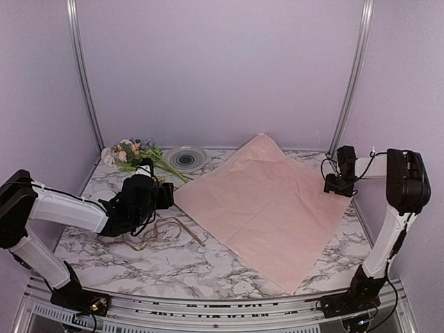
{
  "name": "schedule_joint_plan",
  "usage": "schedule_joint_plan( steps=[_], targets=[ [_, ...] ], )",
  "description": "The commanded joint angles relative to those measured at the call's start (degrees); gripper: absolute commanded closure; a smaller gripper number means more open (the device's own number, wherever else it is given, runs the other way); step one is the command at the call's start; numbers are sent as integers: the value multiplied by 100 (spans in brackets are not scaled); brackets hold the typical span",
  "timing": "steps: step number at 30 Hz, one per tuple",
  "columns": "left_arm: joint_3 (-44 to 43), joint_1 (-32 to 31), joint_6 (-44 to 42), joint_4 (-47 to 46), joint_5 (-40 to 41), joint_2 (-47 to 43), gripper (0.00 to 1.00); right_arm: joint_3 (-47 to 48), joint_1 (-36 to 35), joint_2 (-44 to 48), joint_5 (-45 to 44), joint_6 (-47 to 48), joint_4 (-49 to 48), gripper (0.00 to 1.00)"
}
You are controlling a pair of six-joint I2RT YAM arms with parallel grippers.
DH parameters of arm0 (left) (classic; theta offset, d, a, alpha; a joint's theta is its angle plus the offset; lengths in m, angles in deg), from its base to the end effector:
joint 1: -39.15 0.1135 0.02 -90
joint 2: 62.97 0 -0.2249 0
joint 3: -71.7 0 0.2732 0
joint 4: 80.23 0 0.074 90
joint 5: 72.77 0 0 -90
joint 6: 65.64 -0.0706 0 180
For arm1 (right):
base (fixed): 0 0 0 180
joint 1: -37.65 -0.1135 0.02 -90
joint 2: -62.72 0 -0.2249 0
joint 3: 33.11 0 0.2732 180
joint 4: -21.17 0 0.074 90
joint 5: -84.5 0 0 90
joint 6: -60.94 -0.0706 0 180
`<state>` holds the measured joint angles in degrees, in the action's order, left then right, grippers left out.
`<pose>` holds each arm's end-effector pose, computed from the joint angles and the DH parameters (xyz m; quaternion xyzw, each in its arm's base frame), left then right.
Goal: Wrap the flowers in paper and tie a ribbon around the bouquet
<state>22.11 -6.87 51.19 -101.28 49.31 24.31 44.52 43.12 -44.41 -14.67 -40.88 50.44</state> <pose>0.2726 -0.2285 0.1328 -0.0343 0.7875 -0.1626 0.5935 0.3956 -0.0492 0.0710 0.1656 0.9459 -0.0620 0.2722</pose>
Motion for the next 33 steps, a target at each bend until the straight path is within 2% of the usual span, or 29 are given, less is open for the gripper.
schedule_joint_plan(
  steps=[1,4,9,16,22,29,33],
  targets=[
    [-292,253,-298,930,-77,-207,29,420,-669,359,-318,133,463,30],
    [-480,619,-160,1540,-443,-169,27,351,-1217,846,-226,227,430,31],
    [-737,1371,-86,1692,-748,-156,24,56,-2138,1355,238,314,164,33],
    [-1594,2324,477,1792,-1225,752,18,17,-2892,1508,141,176,57,35],
    [-2250,2833,1111,1824,-1781,1773,13,19,-3078,1399,90,158,73,36],
    [-2488,2828,1212,1836,-1805,2369,13,-3,-3092,1349,68,133,69,36],
    [-2562,2829,1202,1844,-1816,2666,18,16,-3101,1340,86,127,65,36]
  ],
)
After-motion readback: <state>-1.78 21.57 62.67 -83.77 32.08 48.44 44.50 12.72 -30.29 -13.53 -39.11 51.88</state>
